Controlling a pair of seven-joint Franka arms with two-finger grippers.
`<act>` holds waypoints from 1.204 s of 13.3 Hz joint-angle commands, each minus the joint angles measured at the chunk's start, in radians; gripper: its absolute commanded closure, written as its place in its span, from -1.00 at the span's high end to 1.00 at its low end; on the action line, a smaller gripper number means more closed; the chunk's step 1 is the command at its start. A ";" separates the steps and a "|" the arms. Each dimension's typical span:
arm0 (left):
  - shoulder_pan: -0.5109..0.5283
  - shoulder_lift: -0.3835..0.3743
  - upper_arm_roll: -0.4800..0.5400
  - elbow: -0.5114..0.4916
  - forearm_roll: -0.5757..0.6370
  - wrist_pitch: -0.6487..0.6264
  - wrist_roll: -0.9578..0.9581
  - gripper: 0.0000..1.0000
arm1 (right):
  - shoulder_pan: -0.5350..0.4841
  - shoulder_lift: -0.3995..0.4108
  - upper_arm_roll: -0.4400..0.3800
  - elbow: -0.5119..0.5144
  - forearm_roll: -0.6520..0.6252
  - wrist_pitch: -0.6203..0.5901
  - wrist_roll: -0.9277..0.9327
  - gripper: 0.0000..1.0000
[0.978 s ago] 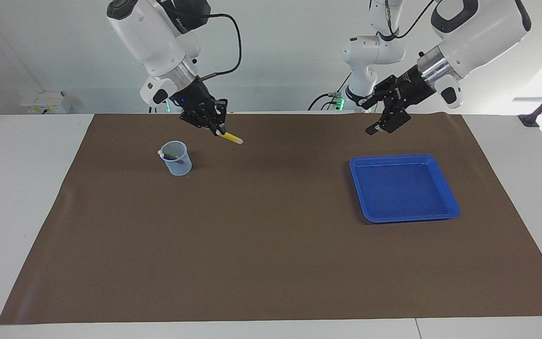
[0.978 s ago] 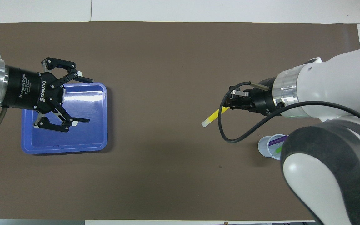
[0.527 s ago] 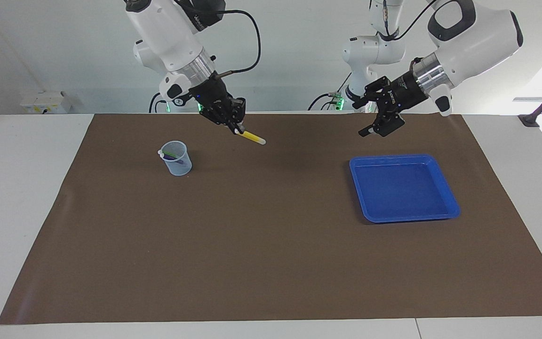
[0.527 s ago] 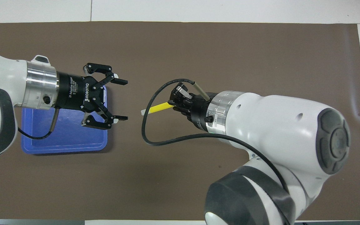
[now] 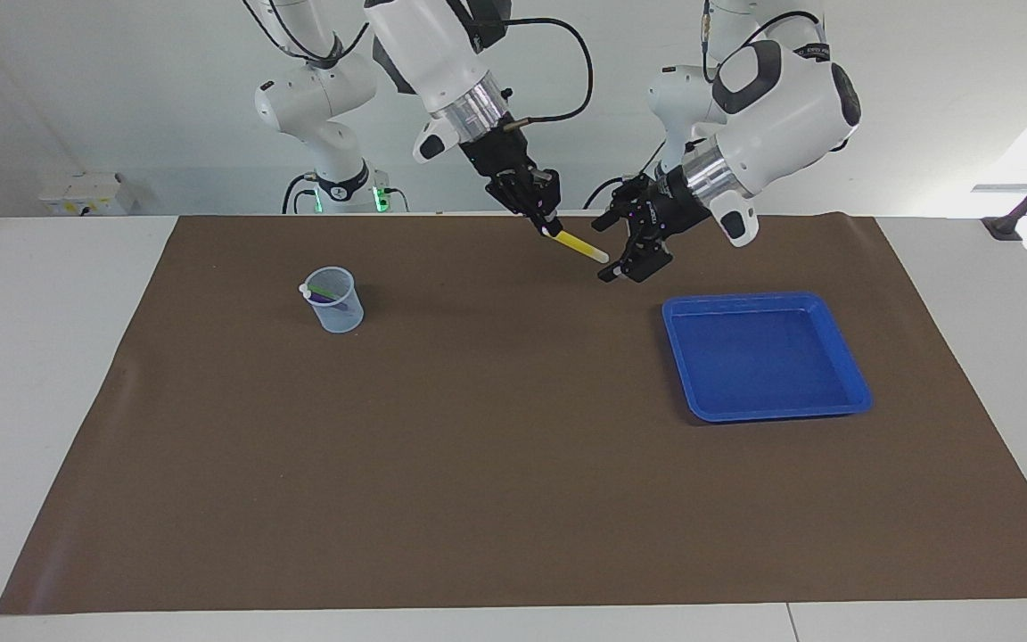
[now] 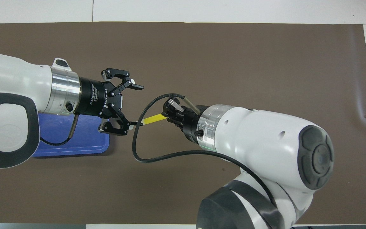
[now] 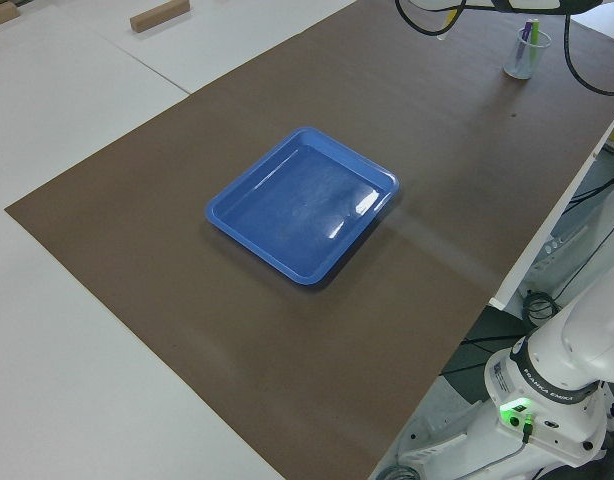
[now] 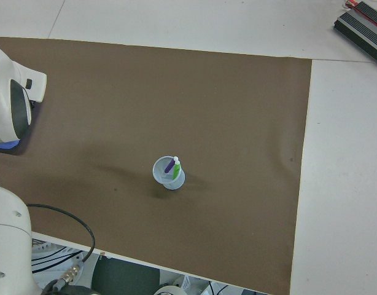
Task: Right arm passes pens to left for tray arrangement
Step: 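Lift the yellow pen with the right gripper while the left gripper approaches, then close the left gripper on the yellow pen held by the right gripper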
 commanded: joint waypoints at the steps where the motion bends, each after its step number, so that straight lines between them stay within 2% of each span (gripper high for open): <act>1: -0.042 -0.012 0.009 -0.011 0.085 0.032 -0.155 1.00 | 0.003 -0.021 0.007 -0.025 0.023 0.030 -0.006 -1.00; 12: -0.044 -0.026 0.002 -0.050 0.040 0.024 -0.200 0.91 | 0.002 -0.021 0.010 -0.028 0.023 0.032 -0.006 -1.00; 16: -0.041 -0.041 0.002 -0.047 0.033 0.009 -0.195 0.60 | 0.000 -0.021 0.010 -0.028 0.025 0.030 -0.007 -1.00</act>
